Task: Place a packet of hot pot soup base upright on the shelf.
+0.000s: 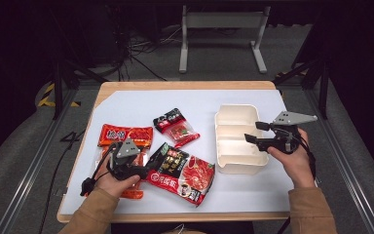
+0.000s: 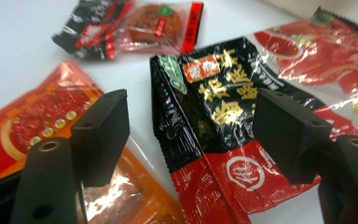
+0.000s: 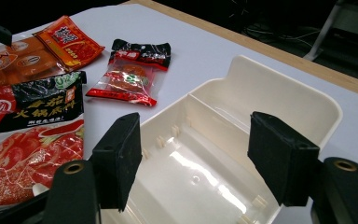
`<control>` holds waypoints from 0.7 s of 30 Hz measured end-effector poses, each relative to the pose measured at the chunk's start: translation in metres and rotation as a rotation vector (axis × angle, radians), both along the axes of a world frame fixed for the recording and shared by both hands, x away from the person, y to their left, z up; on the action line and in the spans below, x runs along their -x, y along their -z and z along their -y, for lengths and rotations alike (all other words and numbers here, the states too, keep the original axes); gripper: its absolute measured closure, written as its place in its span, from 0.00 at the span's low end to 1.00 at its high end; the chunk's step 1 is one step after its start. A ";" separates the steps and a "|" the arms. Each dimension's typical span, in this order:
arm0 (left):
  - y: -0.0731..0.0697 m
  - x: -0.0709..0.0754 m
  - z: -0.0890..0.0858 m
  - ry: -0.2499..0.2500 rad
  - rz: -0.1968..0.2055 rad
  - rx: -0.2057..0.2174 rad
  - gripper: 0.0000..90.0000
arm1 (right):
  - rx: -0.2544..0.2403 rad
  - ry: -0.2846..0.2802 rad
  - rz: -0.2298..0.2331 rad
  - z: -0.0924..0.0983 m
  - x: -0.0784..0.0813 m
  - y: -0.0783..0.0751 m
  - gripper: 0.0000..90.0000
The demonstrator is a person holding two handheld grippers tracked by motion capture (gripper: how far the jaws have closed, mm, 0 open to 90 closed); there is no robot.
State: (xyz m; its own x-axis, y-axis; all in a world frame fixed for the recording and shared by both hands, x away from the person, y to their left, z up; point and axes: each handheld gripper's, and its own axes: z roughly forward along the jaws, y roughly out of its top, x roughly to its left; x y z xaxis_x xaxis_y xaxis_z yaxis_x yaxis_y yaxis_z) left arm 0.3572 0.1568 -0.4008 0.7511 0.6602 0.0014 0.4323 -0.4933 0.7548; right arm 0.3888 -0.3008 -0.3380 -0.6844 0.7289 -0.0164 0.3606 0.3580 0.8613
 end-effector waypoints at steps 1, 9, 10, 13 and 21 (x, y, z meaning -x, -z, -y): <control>0.002 -0.001 0.000 0.001 -0.011 -0.006 0.31 | 0.001 0.000 -0.002 0.000 0.000 0.000 0.39; 0.016 -0.007 0.004 0.021 -0.118 -0.042 0.36 | 0.005 0.003 -0.001 -0.001 -0.001 0.001 0.38; 0.017 -0.008 0.005 0.030 -0.137 -0.045 0.38 | 0.005 0.002 -0.002 -0.001 -0.001 0.001 0.38; 0.022 -0.011 0.006 0.056 -0.215 -0.057 0.41 | 0.007 -0.001 -0.003 -0.001 -0.001 0.002 0.38; 0.029 -0.012 0.006 0.045 -0.240 -0.086 0.44 | 0.017 -0.004 -0.006 -0.004 -0.002 0.004 0.37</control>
State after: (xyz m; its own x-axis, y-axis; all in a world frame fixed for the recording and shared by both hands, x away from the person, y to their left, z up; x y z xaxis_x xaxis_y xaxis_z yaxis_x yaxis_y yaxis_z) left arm 0.3693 0.1503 -0.4297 0.7651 0.6314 -0.1262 0.5704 -0.5737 0.5877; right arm 0.3908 -0.2964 -0.3418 -0.6878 0.7255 -0.0249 0.3641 0.3744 0.8528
